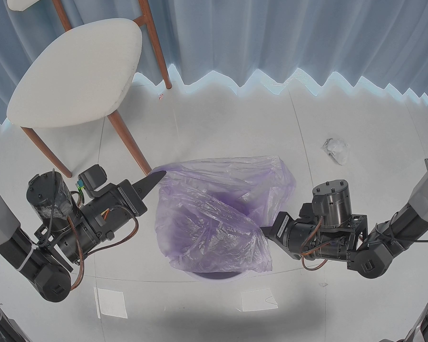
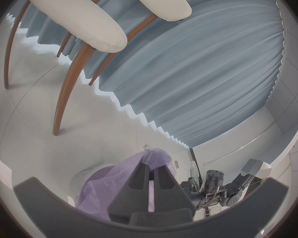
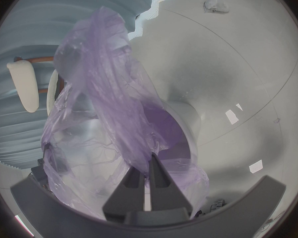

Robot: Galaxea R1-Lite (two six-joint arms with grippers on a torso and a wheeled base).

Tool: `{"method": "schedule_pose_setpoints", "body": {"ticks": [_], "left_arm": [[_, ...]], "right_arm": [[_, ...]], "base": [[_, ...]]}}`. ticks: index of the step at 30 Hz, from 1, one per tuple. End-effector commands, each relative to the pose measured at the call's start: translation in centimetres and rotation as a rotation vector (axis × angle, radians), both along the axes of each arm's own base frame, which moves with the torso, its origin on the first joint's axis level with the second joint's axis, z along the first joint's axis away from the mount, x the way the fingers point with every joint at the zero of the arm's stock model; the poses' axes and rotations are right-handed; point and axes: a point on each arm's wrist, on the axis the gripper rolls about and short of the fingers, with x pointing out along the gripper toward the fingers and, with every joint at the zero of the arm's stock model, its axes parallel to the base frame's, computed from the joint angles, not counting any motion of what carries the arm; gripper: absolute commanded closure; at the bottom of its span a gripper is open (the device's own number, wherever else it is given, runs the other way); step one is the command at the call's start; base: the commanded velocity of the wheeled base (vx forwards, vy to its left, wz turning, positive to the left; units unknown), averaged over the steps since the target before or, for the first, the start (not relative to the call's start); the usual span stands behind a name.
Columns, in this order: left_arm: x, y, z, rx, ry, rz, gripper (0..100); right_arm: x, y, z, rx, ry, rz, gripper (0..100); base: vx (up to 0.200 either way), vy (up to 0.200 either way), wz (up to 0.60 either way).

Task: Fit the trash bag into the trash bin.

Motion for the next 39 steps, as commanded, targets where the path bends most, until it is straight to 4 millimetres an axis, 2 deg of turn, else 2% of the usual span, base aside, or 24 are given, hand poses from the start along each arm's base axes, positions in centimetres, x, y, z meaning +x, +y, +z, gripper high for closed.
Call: {"method": "schedule_pose_setpoints", "body": {"ticks": [1,5,6,11,14,18,28,34,36,39], "left_arm": [[0.0,0.1,-0.8,0.018,0.028,0.004,100],[0.2,0.1,-2.2,0.044,0.076,0.004,100],[0.4,0.1,-3.1,0.058,0.105,0.010,100],[0.8,0.2,-5.3,0.096,0.180,0.022,100],[0.4,0.4,-5.9,0.114,0.202,0.018,100],[1.0,-0.4,-6.7,0.130,0.211,0.005,100],[1.6,-2.4,-6.3,0.113,0.165,-0.038,100],[1.8,-2.5,-6.8,0.125,0.175,-0.040,100],[1.9,-2.7,-8.8,0.175,0.221,-0.031,100],[2.2,-2.5,-9.8,0.238,0.215,0.037,100]], "right_arm": [[-0.4,-0.7,0.9,0.004,-0.027,-0.005,100],[-0.5,-1.3,1.1,-0.042,-0.077,0.013,100],[-0.4,-1.5,1.2,-0.069,-0.106,0.028,100],[0.2,-1.2,2.4,-0.068,-0.186,0.039,100],[0.6,-1.0,3.1,-0.053,-0.220,0.039,100],[1.1,-0.9,3.8,-0.058,-0.265,0.036,100],[1.8,-2.3,5.1,-0.079,-0.376,-0.008,100],[1.9,-2.2,4.9,-0.092,-0.392,0.000,100],[1.8,-2.2,4.3,-0.111,-0.382,0.013,100],[1.0,-2.1,3.4,-0.129,-0.351,0.034,100]], "base": [[0.000,0.000,0.00],[0.000,0.000,0.00],[0.000,0.000,0.00],[0.000,0.000,0.00],[0.000,0.000,0.00],[0.000,0.000,0.00],[0.000,0.000,0.00],[0.000,0.000,0.00],[0.000,0.000,0.00],[0.000,0.000,0.00]]}}
